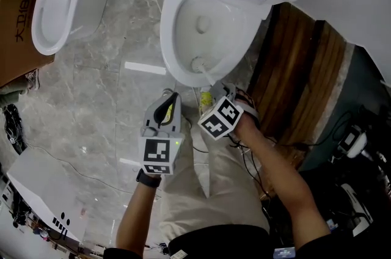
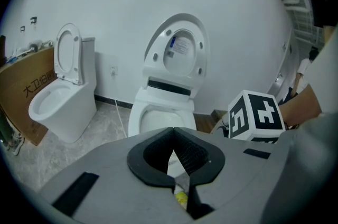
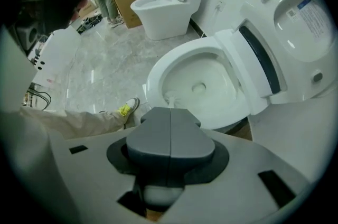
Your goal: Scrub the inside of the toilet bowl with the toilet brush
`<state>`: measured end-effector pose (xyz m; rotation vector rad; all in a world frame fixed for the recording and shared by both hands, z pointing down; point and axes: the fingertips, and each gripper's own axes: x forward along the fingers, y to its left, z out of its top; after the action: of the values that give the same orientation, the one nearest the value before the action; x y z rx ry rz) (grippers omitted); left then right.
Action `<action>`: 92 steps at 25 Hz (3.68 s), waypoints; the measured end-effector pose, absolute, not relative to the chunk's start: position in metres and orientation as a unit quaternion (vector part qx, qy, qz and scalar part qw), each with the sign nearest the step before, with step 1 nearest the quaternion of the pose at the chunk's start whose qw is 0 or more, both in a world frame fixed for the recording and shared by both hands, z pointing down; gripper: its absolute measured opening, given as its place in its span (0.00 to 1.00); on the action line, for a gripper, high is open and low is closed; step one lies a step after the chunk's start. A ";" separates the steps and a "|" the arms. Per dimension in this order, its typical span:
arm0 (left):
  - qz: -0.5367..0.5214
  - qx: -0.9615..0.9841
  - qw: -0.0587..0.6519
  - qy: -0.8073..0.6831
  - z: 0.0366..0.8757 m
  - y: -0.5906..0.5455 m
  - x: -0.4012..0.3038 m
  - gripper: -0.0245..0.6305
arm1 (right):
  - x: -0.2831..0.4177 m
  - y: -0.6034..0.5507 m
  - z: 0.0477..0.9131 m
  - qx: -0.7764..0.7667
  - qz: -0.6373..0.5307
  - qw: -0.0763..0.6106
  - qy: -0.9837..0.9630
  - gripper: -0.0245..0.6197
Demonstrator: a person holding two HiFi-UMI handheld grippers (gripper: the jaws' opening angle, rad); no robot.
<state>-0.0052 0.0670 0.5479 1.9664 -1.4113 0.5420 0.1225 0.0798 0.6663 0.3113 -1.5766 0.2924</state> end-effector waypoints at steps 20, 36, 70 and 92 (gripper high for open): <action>0.210 0.739 0.335 -0.546 0.560 0.070 -0.013 0.07 | 0.101 0.038 0.694 0.223 0.299 0.532 -0.760 0.29; 0.211 0.723 0.354 -0.555 0.572 0.060 -0.029 0.07 | 0.071 -0.043 0.707 0.277 0.244 0.512 -0.775 0.29; 0.212 0.733 0.358 -0.538 0.574 0.047 -0.015 0.07 | 0.154 -0.141 0.740 0.319 0.147 0.606 -0.713 0.29; 0.218 0.742 0.344 -0.532 0.567 0.055 -0.023 0.07 | 0.178 -0.064 0.725 0.287 0.165 0.645 -0.689 0.29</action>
<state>-0.0228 0.0546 0.5667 1.9271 -1.3821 0.5674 0.1781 -0.0641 0.7252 0.6526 -1.5674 0.3756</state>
